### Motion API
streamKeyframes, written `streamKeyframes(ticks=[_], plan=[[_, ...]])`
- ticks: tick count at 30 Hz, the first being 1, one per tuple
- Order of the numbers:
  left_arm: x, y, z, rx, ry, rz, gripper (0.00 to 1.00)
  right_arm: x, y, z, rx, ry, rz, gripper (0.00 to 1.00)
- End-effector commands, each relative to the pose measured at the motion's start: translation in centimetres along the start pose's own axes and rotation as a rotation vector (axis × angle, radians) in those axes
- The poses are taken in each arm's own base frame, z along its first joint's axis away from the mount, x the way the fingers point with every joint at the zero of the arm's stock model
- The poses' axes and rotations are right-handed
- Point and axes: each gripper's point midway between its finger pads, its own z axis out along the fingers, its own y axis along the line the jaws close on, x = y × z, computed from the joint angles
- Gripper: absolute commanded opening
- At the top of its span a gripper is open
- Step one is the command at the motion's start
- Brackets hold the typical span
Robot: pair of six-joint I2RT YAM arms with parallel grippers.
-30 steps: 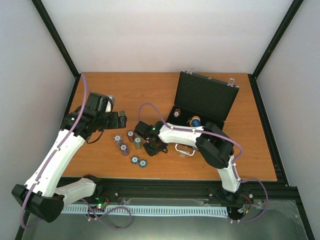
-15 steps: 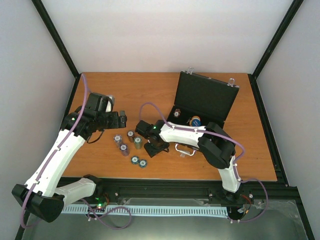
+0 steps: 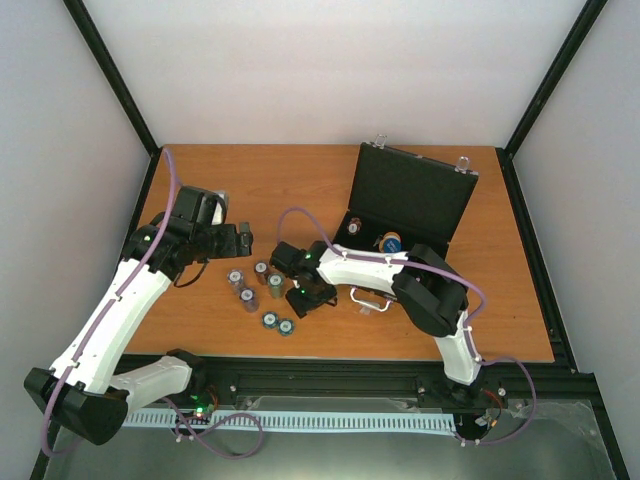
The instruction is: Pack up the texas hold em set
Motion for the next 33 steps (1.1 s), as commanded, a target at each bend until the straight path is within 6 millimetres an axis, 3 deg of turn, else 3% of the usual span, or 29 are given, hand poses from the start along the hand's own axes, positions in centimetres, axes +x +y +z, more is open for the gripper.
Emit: streamKeyframes(ticks=[1,12,21,33], plan=[[-0.2,0.0,-0.4,-0.003,-0.017,0.019,0.98,0.3,-0.1,1.1,-0.005,0.03,0.001,0.65],[0.0,0.2,-0.5,-0.002,-0.017,0.016,0.98,0.9,-0.8,2.1,0.026,0.045,0.007,0.51],[0.0,0.2,-0.4,-0.002,-0.021,0.012,0.98,0.6,-0.9,1.6,0.033,0.031,0.002,0.46],[0.0,0.1,-0.1,-0.002,-0.015,0.011,0.98,-1.3,-0.6,-2.2,0.037,-0.045,-0.001,0.46]])
